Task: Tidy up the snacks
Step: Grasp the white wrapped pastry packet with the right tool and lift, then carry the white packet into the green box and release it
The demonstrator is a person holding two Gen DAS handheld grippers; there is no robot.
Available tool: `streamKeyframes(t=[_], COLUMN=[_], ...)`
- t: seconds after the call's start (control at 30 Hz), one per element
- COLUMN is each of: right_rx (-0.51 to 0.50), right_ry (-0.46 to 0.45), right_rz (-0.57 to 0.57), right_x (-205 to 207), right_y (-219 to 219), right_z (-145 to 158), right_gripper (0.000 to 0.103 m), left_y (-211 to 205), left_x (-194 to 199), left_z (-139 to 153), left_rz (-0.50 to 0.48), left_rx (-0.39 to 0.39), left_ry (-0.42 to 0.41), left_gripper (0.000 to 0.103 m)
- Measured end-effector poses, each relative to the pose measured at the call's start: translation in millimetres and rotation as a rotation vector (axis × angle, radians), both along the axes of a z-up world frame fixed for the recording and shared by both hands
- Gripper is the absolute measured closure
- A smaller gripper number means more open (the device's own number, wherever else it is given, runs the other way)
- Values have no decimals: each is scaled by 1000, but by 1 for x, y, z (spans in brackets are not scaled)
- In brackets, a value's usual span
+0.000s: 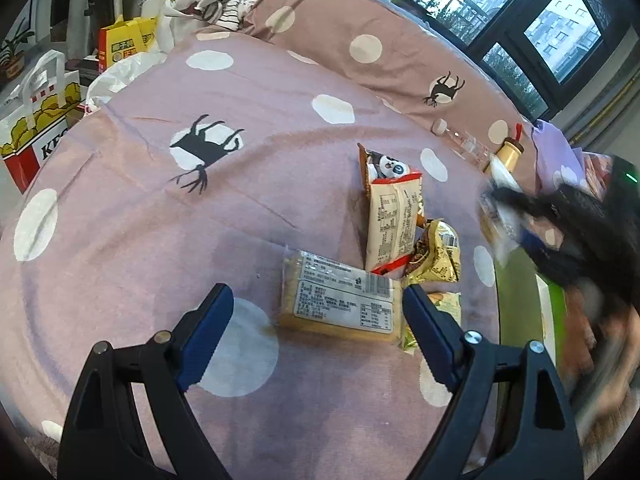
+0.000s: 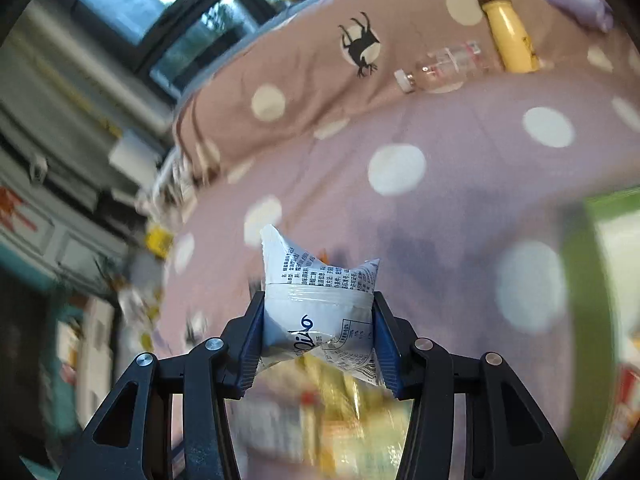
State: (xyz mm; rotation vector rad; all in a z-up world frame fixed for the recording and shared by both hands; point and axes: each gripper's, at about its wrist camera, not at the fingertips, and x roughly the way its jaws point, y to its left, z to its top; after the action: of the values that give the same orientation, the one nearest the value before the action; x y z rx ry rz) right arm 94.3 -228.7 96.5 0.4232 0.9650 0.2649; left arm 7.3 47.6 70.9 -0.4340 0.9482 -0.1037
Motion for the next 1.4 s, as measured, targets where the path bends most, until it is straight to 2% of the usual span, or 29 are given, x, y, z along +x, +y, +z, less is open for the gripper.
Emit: streamKeyframes(t=[0.13,0.27,0.33,0.4,0.5,0.57,0.63,0.7,0.8,0.9,1.07,1.13,1.3,1.4], right_rx=[-84,-181,-223,-239,-216,-211,-180,-118,29,116,139,149,129,132], right_ry=[36,101,127,154,161,116,59,20,-1,10,57,87,147,173], right_rz=[91,189,222,247,263,234,190,161,106,90,106,120,142,147], right_x=[-51,-90,-96,-101,-106,-112,-117,-118,-120,-117,-109,-107,-99,-93], right_y=[15,39,49,56,53,45,33,20,-3,-9,0,5,15,17], right_z=[0,-26,-39,-52,-56,-48,-37,-28,-23,-25,-38,-48,-67,-75], right_gripper=[51,51,50,45,37,30,29,29,29,29,29,30,34,41], left_y=[4,4,3,2,0,-4,-9,-15,-29,-45,-74,-81,-87,-89], left_x=[-3,-8,-10,-13,-16,-18,-21,-24,-29,-32,-35,-34,-25,-23], left_z=[-1,-2,-3,-4,-7,-8,-8,-8,-9,-11,-20,-26,-40,-45], left_rz=[23,29,33,32,12,-4,-23,-50,-126,-197,-290,-310,-311,-315], left_rx=[9,15,25,27,1,-9,-6,-8,-59,-74,-38,-44,-74,-104], left_ry=[7,11,13,21,37,44,40,40,35,30,33,46,88,106], left_gripper=[16,16,16,16,16,17,17,18,19,22,26,27,42,48])
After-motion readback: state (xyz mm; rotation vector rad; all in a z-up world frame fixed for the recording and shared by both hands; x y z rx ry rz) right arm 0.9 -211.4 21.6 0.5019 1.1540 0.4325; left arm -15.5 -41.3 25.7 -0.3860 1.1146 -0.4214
